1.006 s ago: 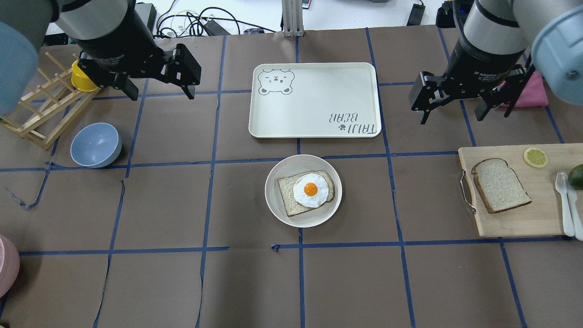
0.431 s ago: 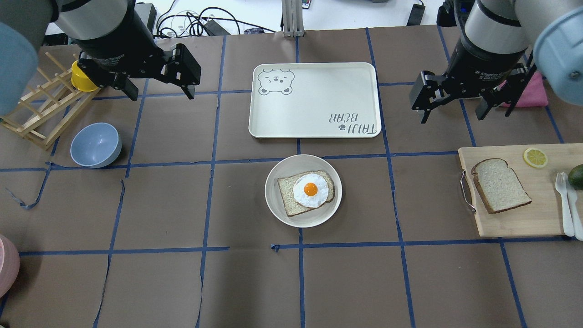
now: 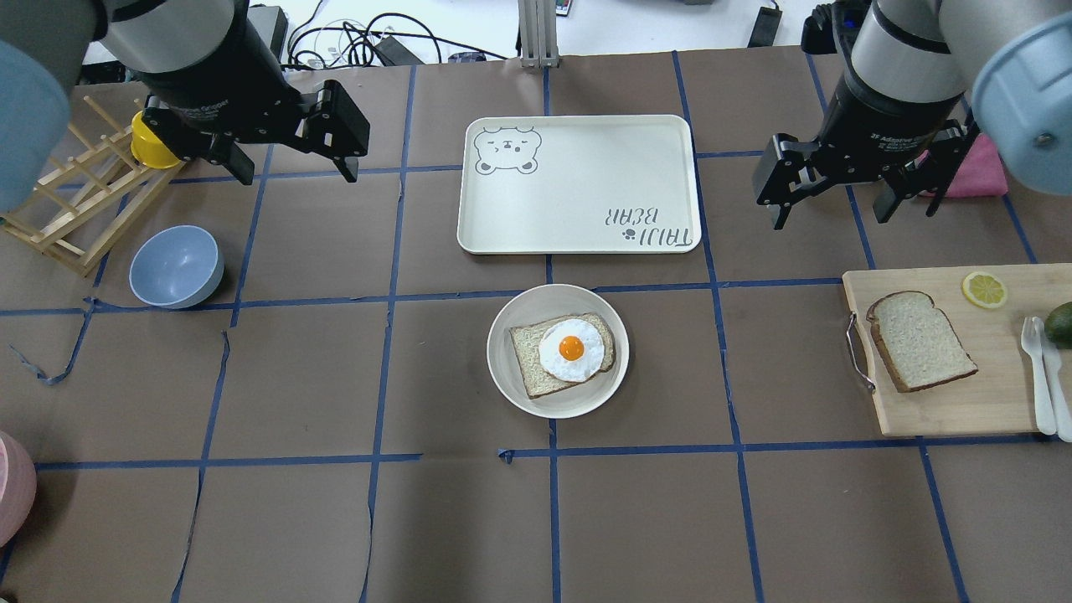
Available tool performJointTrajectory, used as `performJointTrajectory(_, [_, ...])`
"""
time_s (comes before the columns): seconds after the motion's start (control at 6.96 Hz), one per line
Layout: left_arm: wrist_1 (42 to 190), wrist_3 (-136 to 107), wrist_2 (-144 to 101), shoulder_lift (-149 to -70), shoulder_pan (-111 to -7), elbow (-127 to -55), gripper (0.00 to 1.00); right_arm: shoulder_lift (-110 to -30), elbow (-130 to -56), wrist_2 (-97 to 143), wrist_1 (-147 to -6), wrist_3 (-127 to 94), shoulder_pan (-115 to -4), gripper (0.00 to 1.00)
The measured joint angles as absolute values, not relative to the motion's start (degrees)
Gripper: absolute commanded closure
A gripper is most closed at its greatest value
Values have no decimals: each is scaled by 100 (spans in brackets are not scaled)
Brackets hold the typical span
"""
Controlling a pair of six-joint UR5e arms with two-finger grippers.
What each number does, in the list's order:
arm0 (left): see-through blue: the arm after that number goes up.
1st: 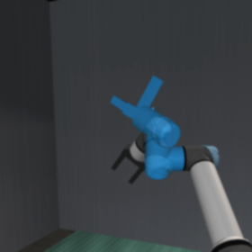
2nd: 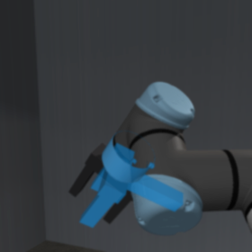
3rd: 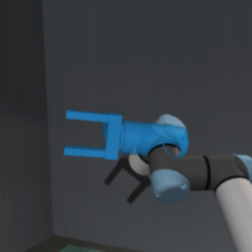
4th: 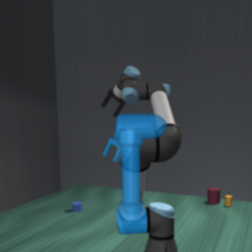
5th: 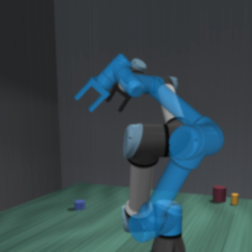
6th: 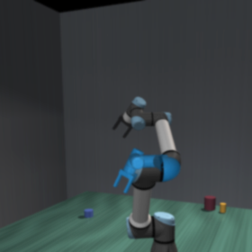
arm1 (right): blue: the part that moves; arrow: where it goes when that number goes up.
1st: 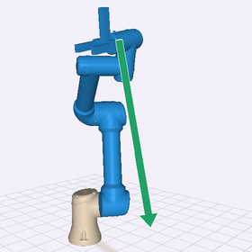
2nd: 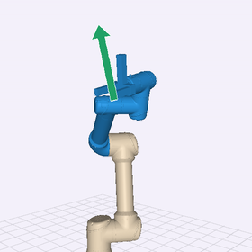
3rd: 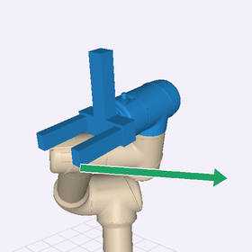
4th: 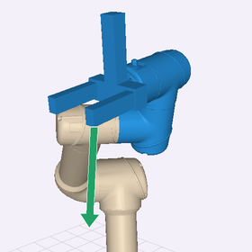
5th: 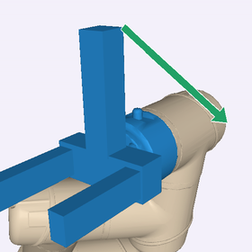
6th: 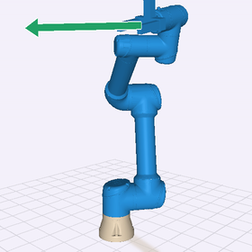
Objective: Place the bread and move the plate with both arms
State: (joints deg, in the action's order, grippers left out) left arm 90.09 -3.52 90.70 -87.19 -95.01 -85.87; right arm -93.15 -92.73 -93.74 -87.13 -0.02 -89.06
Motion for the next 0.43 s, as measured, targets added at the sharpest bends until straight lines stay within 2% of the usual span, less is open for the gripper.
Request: performJointTrajectory(0.43, [9009,-351,9070,-8719,-9501,-8587,0,-9180,-9281,-9354,-8696,43,-8887,0])
